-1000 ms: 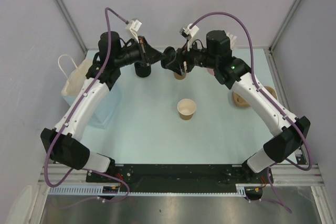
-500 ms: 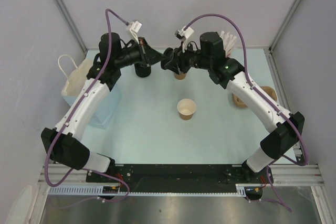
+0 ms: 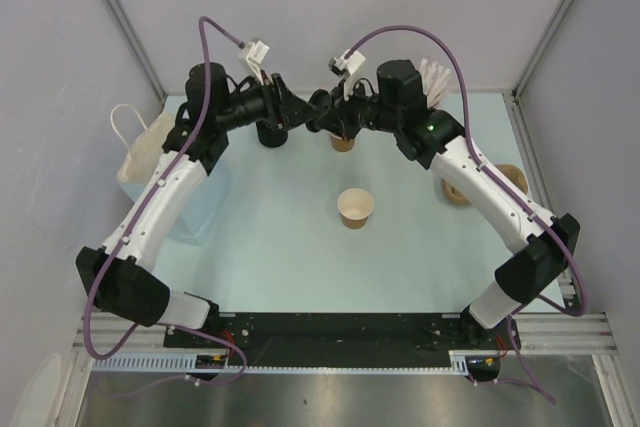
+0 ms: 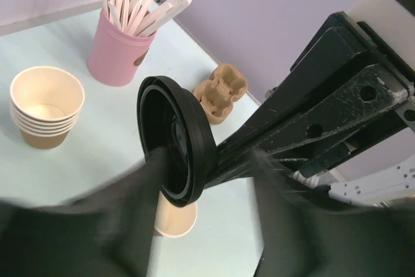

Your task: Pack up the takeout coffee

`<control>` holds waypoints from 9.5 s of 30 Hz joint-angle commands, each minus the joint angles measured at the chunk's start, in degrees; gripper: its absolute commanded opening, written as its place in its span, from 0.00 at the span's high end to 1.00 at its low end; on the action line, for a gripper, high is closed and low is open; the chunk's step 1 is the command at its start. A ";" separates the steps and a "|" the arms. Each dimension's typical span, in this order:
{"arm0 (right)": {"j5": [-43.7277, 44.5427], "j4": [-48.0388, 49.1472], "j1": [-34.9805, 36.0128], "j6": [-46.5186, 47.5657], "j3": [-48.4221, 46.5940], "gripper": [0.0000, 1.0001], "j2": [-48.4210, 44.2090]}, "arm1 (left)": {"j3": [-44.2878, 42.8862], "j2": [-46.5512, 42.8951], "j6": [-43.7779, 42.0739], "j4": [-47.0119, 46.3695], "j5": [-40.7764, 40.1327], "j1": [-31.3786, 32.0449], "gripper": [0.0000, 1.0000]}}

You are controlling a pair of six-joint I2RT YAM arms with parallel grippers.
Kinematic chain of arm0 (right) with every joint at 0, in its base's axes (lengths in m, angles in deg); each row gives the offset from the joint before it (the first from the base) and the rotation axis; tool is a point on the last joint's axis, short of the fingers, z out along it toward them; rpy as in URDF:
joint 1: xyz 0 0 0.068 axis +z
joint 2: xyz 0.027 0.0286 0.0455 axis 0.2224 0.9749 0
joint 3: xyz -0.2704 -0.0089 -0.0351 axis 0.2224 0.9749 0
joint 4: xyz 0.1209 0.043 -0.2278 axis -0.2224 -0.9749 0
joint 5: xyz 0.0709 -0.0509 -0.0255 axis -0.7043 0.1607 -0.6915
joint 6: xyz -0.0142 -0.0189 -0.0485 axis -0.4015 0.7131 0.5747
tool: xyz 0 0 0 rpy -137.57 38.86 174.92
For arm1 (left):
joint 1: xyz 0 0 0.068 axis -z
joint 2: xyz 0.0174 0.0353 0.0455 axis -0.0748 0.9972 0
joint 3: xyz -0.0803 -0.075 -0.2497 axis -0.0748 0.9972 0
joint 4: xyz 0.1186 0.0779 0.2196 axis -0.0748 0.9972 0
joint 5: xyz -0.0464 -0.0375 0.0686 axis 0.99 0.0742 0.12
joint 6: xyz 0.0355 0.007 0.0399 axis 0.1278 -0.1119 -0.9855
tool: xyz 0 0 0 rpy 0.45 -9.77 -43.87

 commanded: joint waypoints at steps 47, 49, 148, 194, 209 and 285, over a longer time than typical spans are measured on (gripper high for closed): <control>24.75 -56.50 12.47 32.35 -10.74 0.99 19.17 | 11.66 -21.86 -30.06 14.69 -14.12 -15.49 0.00; 24.75 -56.50 12.64 32.35 -10.83 0.99 19.70 | 11.66 -21.60 -29.88 14.60 -14.21 -15.49 0.01; -11.72 -24.69 -25.41 17.06 19.40 0.06 -5.79 | -12.68 25.94 -37.88 32.35 -8.06 15.27 0.01; -9.44 -23.80 -25.15 17.85 20.28 0.07 -7.98 | -13.56 37.99 -40.34 35.87 -2.60 15.45 0.44; -10.14 -24.07 -24.19 17.76 20.37 0.07 -5.44 | -12.95 38.43 -42.36 36.75 -5.58 15.27 0.66; -24.03 -19.06 -16.98 6.51 16.15 0.20 15.31 | -5.30 20.41 -39.29 32.88 -1.73 5.16 0.24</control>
